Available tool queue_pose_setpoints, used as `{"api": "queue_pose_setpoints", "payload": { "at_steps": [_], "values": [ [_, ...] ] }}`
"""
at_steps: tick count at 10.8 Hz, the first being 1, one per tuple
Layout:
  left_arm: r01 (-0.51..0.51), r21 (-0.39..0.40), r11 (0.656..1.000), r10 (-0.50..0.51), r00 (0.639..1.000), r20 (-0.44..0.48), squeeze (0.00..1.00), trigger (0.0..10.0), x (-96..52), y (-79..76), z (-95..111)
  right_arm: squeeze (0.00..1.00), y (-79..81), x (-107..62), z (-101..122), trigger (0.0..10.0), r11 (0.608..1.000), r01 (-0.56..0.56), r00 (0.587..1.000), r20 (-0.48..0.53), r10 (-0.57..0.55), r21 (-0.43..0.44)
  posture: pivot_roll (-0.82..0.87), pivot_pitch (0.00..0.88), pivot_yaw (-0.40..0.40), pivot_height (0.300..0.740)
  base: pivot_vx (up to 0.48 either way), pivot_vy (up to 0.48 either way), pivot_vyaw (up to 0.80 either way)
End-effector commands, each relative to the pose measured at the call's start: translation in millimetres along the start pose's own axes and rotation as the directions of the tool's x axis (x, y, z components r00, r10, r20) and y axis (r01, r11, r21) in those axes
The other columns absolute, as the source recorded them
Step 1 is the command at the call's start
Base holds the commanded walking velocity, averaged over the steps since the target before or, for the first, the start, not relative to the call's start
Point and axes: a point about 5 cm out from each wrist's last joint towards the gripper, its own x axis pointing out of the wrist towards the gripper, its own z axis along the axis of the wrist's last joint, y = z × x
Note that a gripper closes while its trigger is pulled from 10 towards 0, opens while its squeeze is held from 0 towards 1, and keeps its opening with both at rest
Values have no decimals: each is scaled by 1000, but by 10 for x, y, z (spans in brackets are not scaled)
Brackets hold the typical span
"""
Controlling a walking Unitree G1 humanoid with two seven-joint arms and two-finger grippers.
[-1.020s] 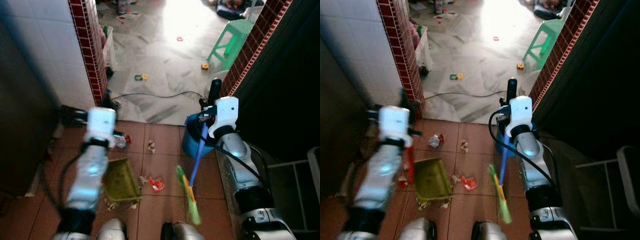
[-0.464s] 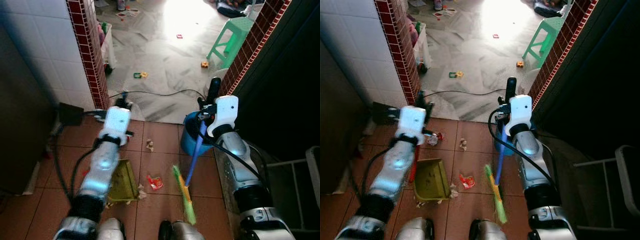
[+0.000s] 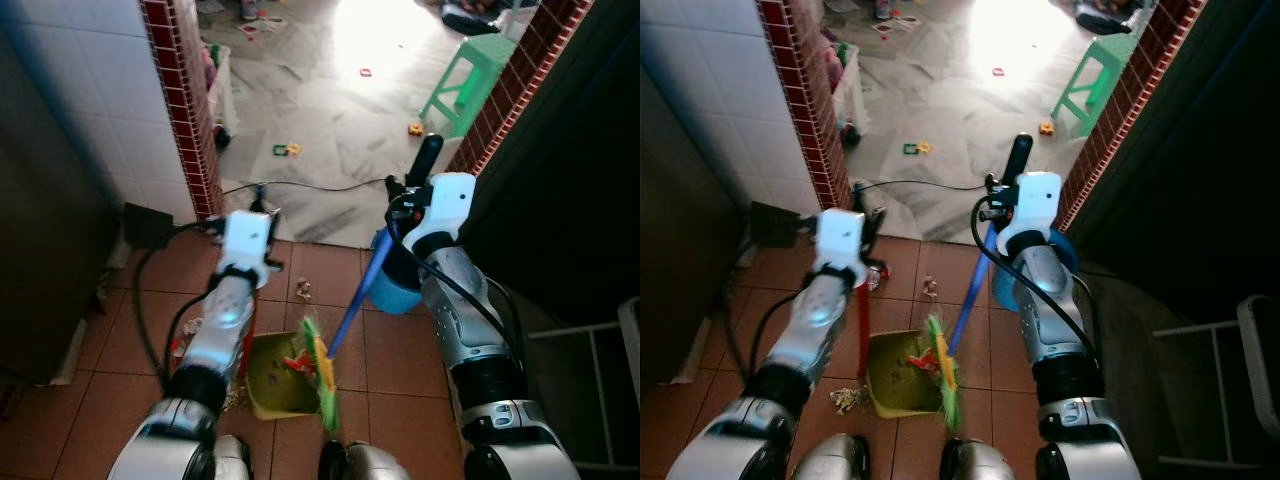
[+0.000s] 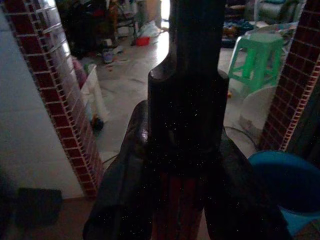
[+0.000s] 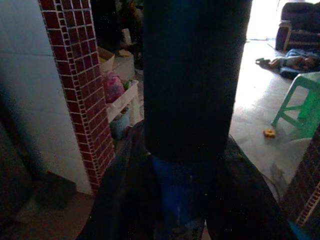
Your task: Sweep floor
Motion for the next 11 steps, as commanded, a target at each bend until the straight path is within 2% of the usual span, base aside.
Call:
{"api": "queue_pose_setpoints", "payload": {
  "at_steps": [1, 2, 4, 5, 6, 7, 8, 9, 10, 11],
  "values": [
    [37, -4, 999, -37, 999, 3, 0, 10000, 19, -97, 10, 0, -32, 19, 85, 10000, 999, 10, 1000, 25, -11, 37, 6, 73, -72, 740, 0, 0, 0],
    [44, -26, 999, -44, 999, 9, 0, 10000, 31, -146, 3, 0, -7, 63, 109, 10000, 995, 0, 1000, 16, -2, 100, 8, 69, -73, 740, 0, 0, 0],
    [42, -68, 997, -42, 999, -4, 0, 10000, 33, -153, -30, 0, 11, 110, 160, 10000, 989, -19, 1000, 14, 17, 144, 3, 70, -78, 740, 0, 0, 0],
    [58, -95, 994, -58, 998, -4, 0, 10000, 31, -185, -41, 0, 17, 132, 194, 10000, 966, -10, 1000, -1, 11, 257, -5, 76, -79, 740, 0, 0, 0],
    [62, -106, 992, -63, 998, -3, 0, 10000, 31, -202, -41, 0, 37, 138, 232, 10000, 966, -38, 999, 8, 37, 254, -8, 77, -79, 740, 0, 0, 0],
    [70, -112, 991, -70, 998, 7, 0, 10000, 47, -228, -24, 0, 91, 172, 370, 10000, 962, -112, 994, 49, 103, 248, -8, 83, -79, 740, 0, 0, 0],
    [73, -115, 991, -72, 997, 11, 0, 10000, 52, -228, -16, 0, 123, 207, 482, 10000, 960, -159, 986, 86, 143, 232, -3, 85, -74, 740, 0, 0, 0],
    [85, -112, 990, -83, 996, 19, 0, 10000, 54, -241, -8, 0, 121, 248, 631, 10000, 966, -201, 974, 137, 179, 166, 5, 97, -76, 740, 0, 0, 0],
    [88, -112, 990, -86, 996, 21, 0, 10000, 53, -250, -6, 0, 107, 248, 675, 10000, 973, -201, 972, 148, 184, 111, 7, 100, -78, 740, 0, 0, 0],
    [96, -121, 988, -92, 995, 35, 0, 10000, 57, -267, 18, 0, 11, 273, 728, 10000, 992, -121, 982, 142, 126, -42, 3, 100, -86, 740, 0, 0, 0]
  ]
}}
